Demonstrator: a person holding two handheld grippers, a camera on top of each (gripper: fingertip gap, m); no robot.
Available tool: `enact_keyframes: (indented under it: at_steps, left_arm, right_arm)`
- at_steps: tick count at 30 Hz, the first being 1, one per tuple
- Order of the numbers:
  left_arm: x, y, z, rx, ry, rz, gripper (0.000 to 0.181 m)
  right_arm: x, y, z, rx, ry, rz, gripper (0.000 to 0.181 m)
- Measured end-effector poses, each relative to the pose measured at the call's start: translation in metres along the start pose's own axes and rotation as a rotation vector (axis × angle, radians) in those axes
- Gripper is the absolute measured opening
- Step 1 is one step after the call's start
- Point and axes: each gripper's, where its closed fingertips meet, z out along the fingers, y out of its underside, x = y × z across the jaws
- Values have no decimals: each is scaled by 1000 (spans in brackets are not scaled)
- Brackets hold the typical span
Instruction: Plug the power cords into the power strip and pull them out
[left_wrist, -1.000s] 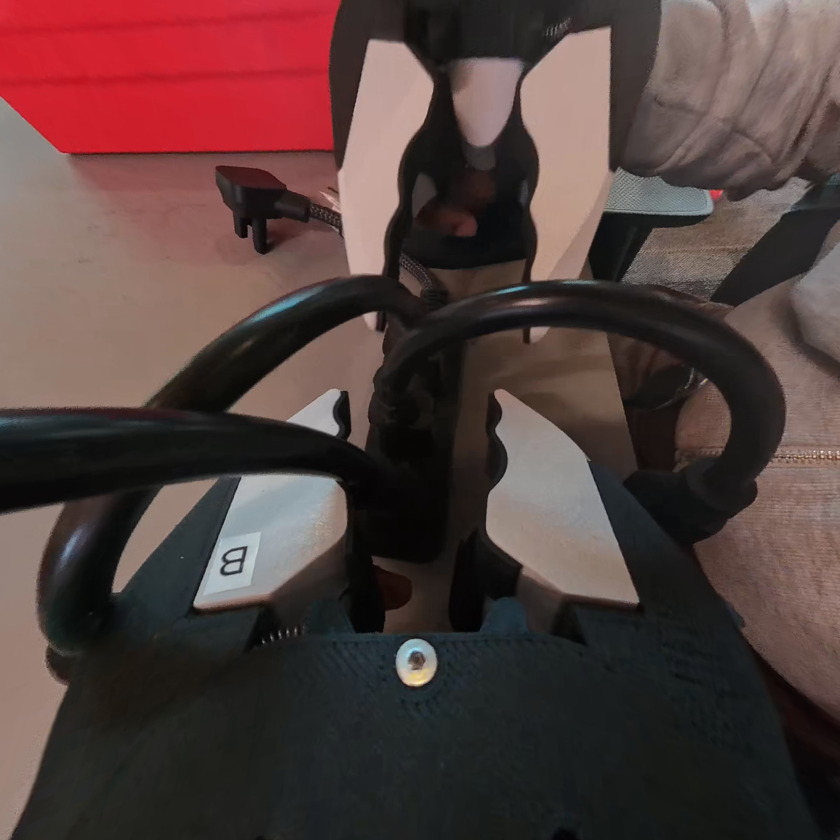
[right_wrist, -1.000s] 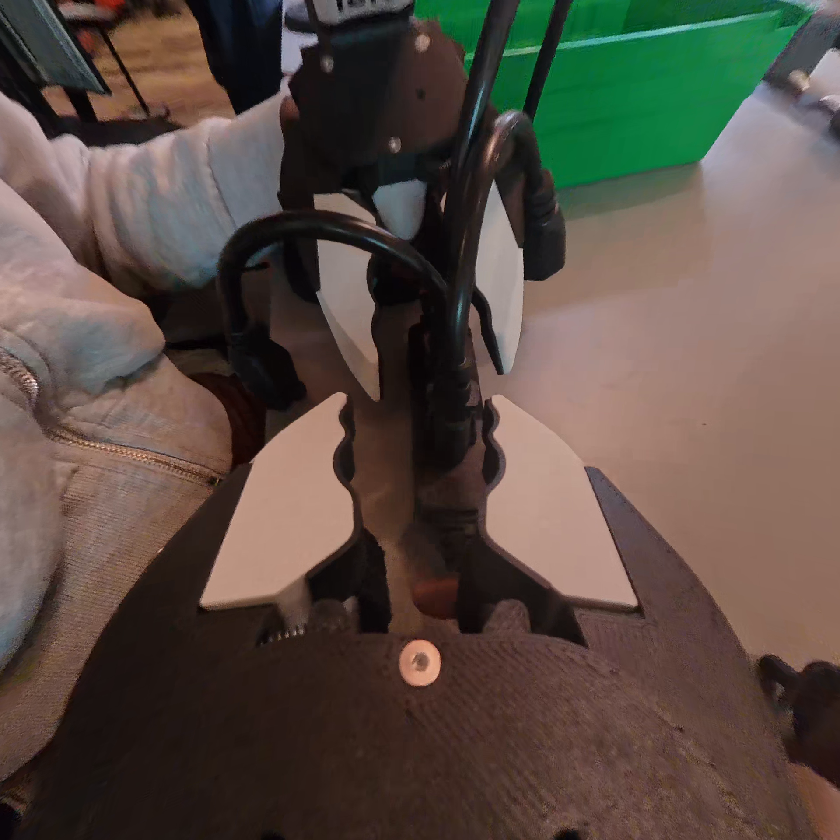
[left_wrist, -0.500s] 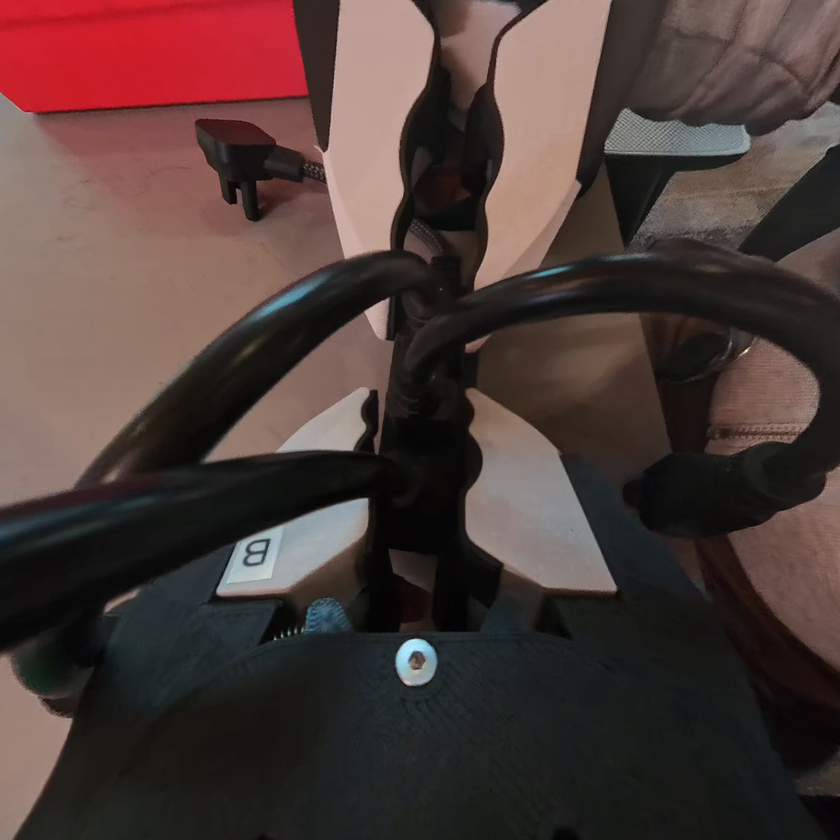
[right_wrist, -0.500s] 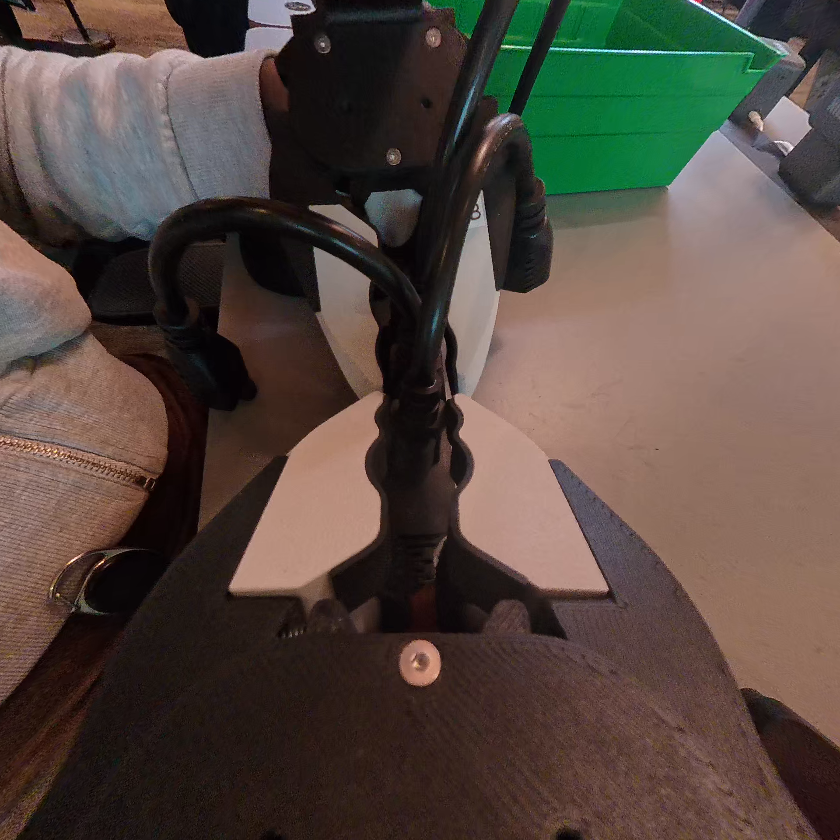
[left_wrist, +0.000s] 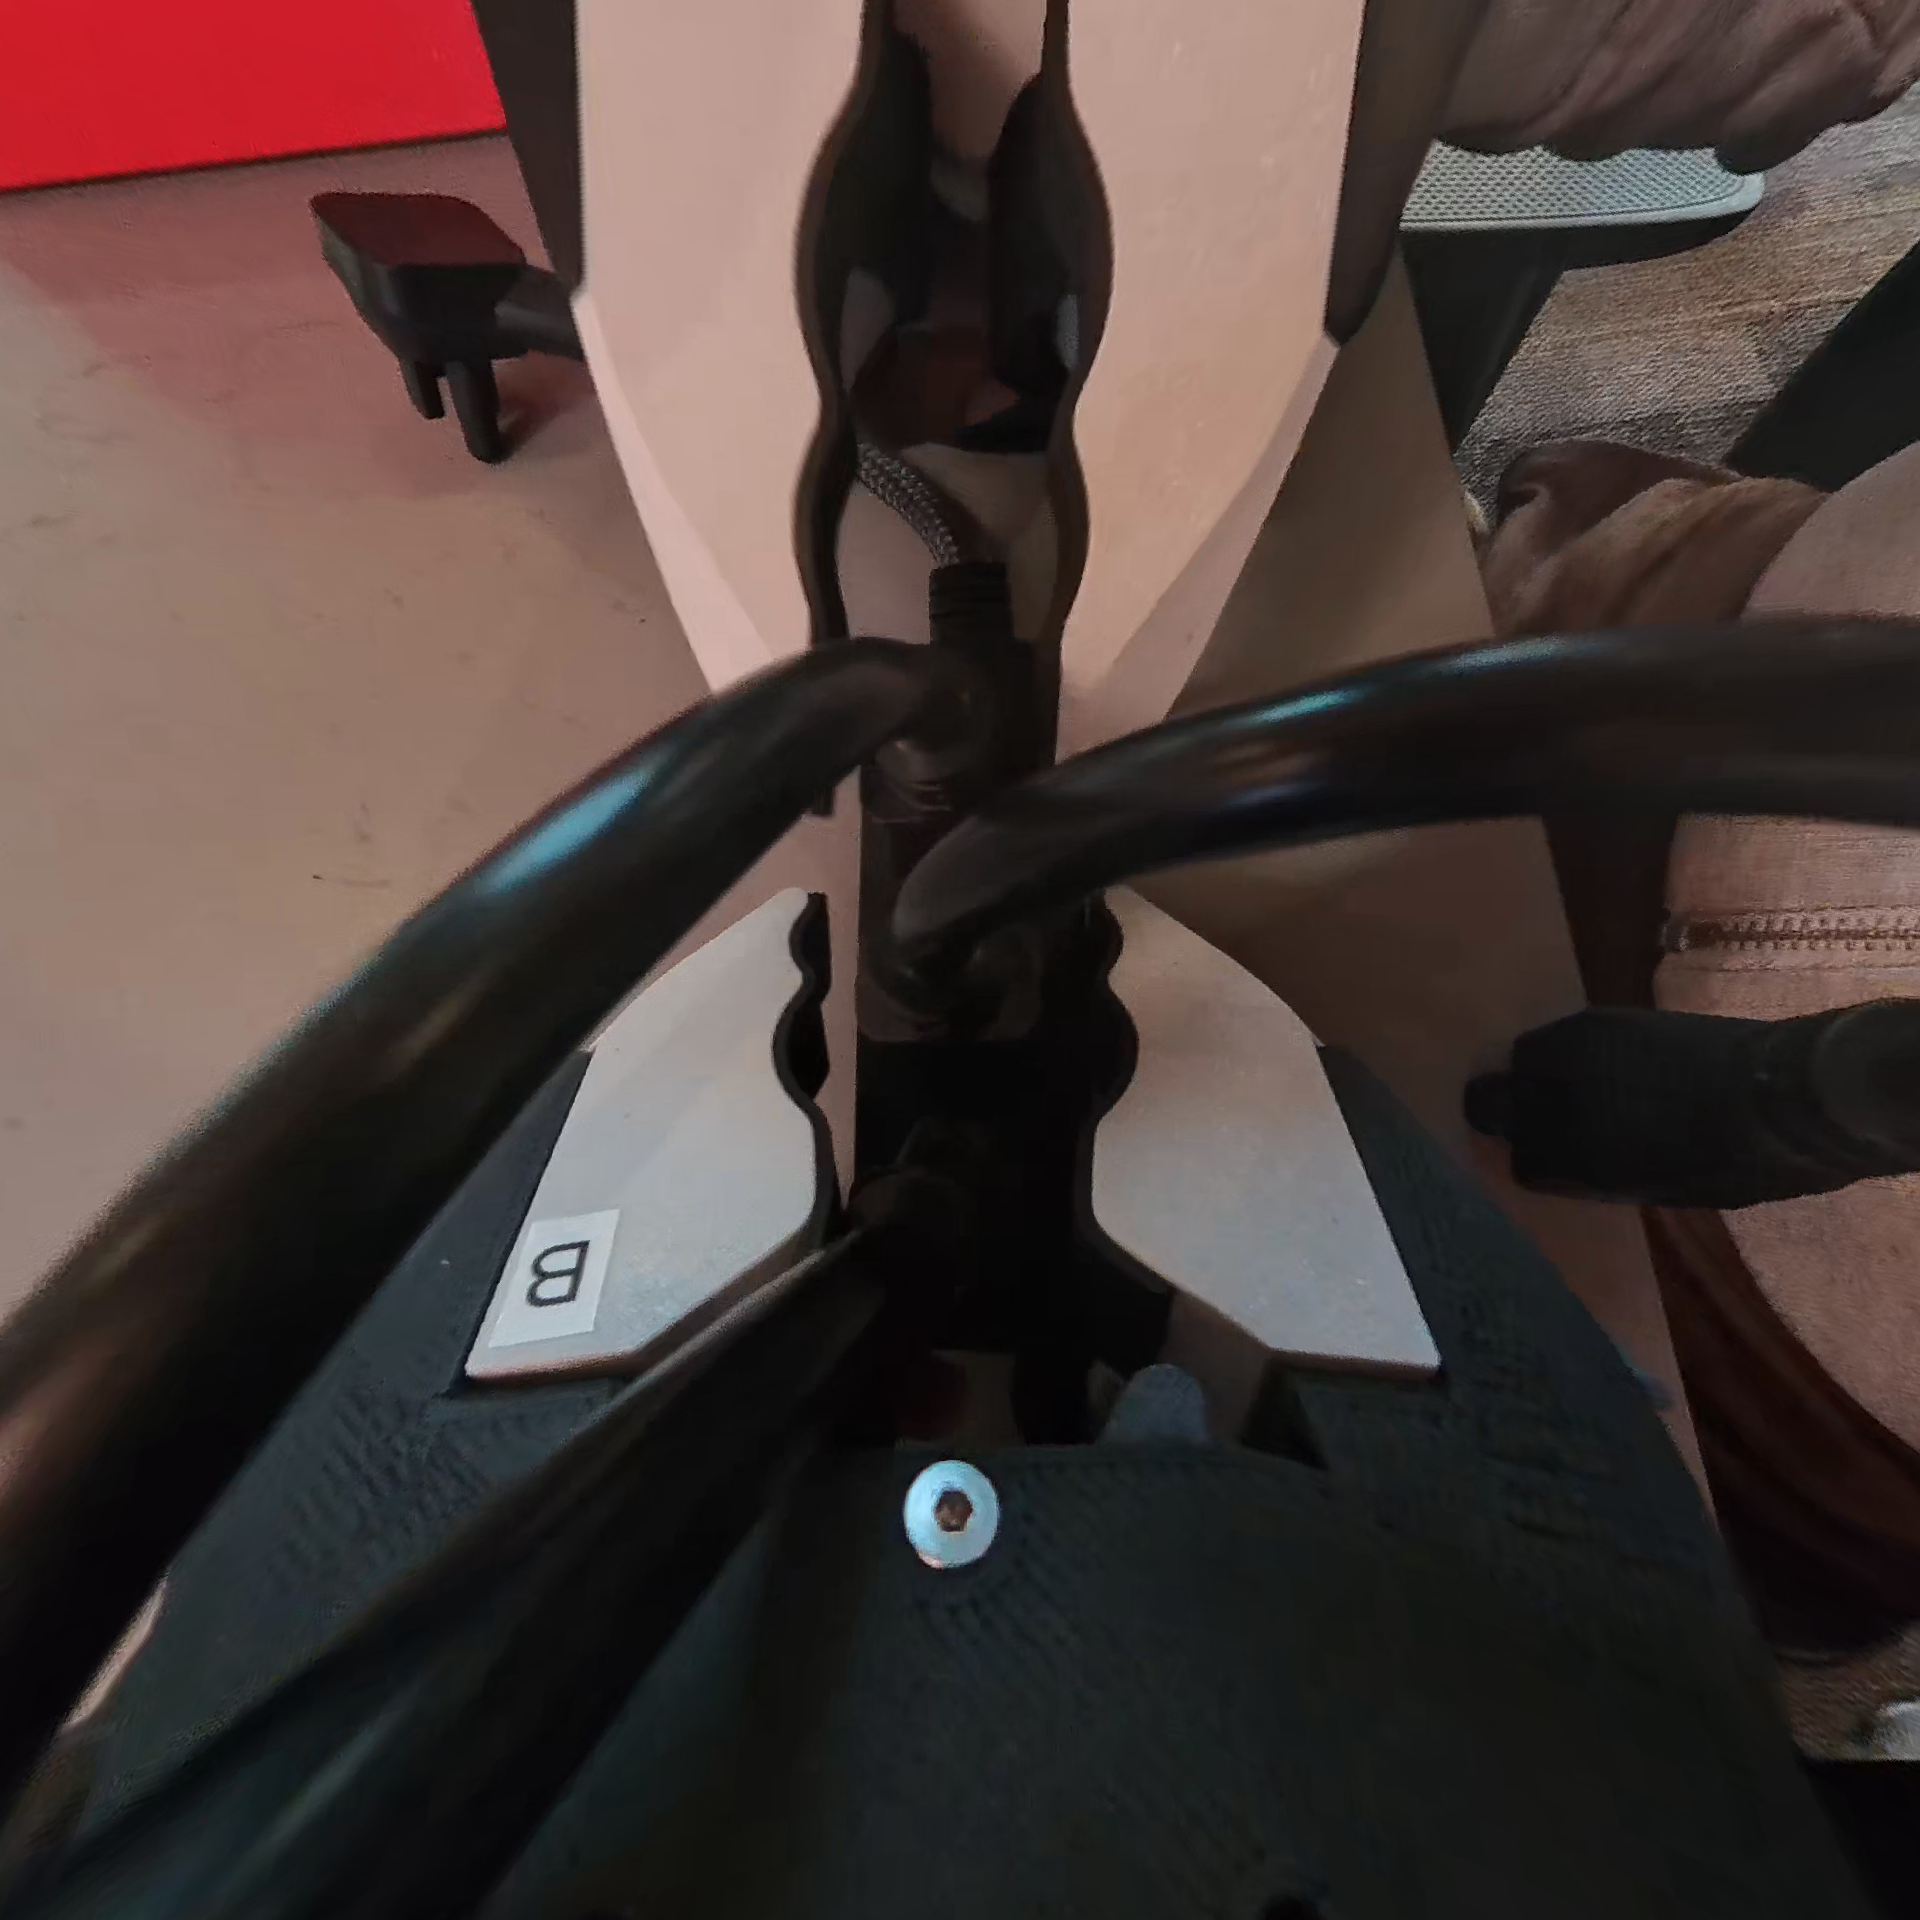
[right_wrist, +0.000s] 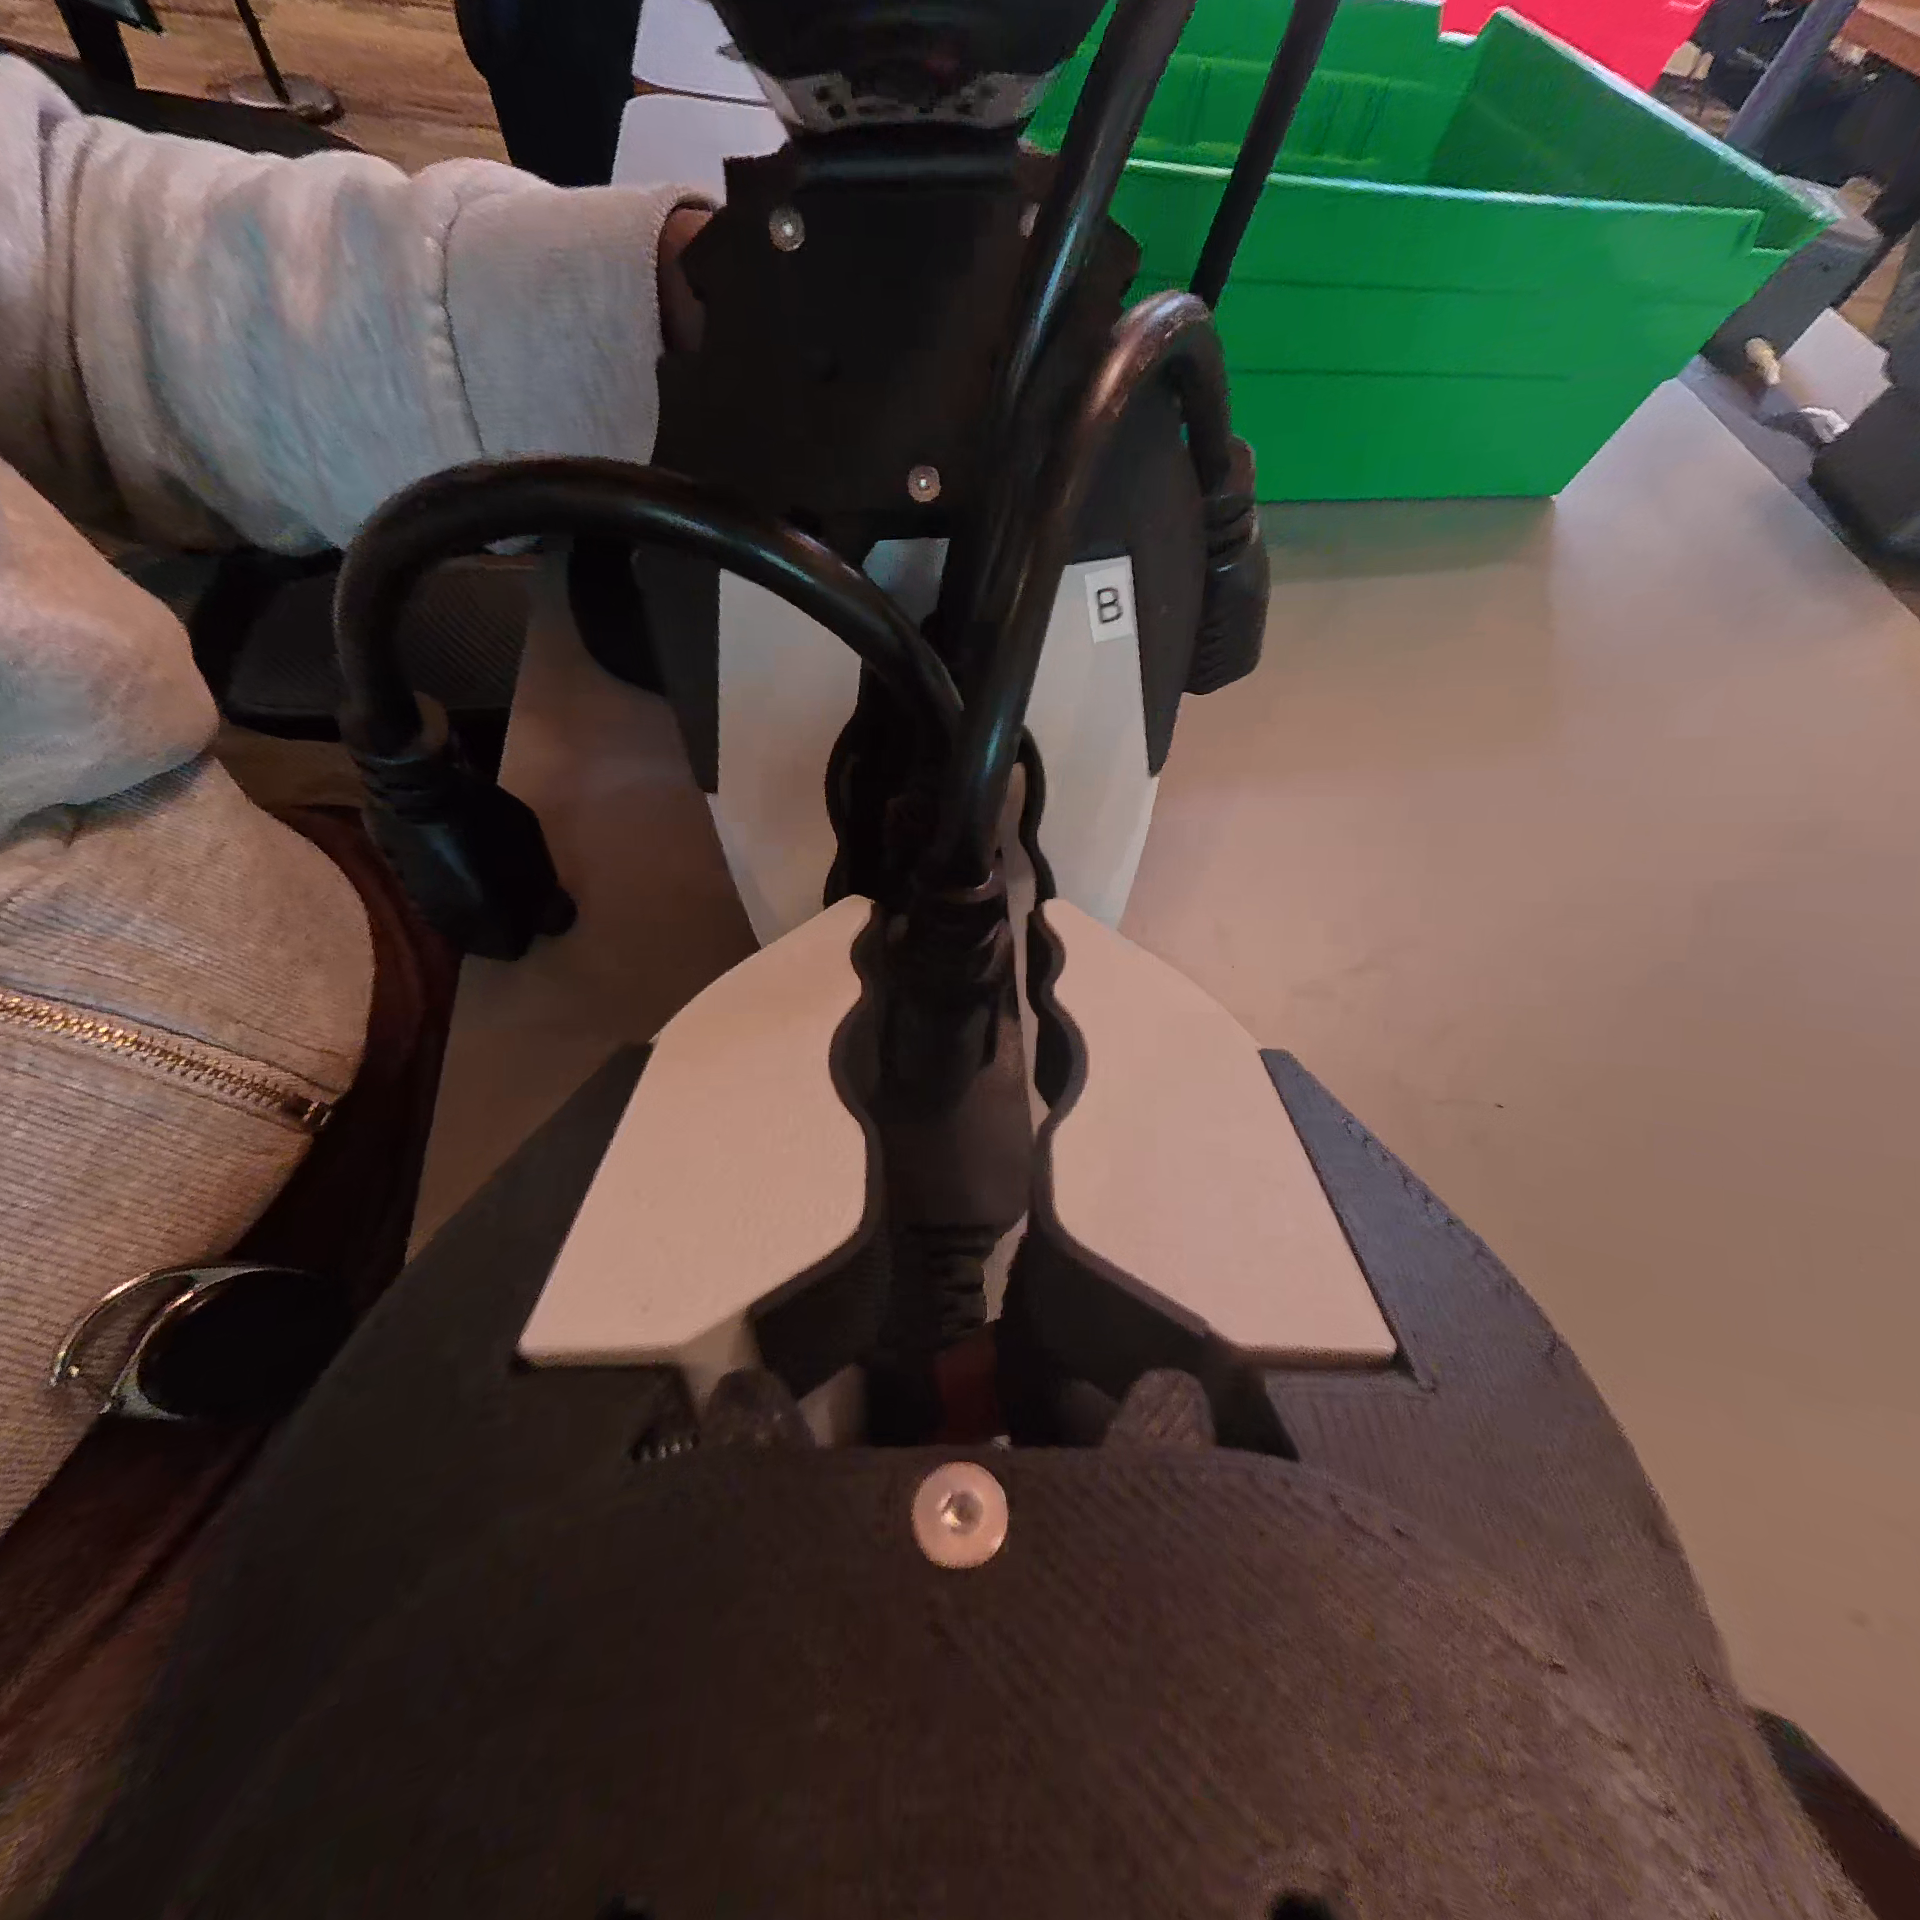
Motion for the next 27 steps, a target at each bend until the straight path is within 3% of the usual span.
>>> enact_keyframes:
  at_steps: [7, 12, 15, 20, 27]
  left_arm:
    - [2, 1, 1, 2, 31, -20, 45]
    - [3, 1, 1, 5, 46, -27, 43]
    - [4, 1, 1, 7, 45, -27, 43]
    - [4, 1, 1, 10, 45, -27, 43]
    - [5, 1, 2, 14, 47, -26, 43]
  right_arm:
    - [4, -5, -25, 41, -7, 84, 45]
    - [-5, 5, -16, 33, -59, 104, 39]
    - [-2, -5, -14, 75, -47, 85, 30]
    - [-3, 7, 1, -39, -64, 78, 28]
    - [-2, 8, -2, -30, -73, 90, 24]
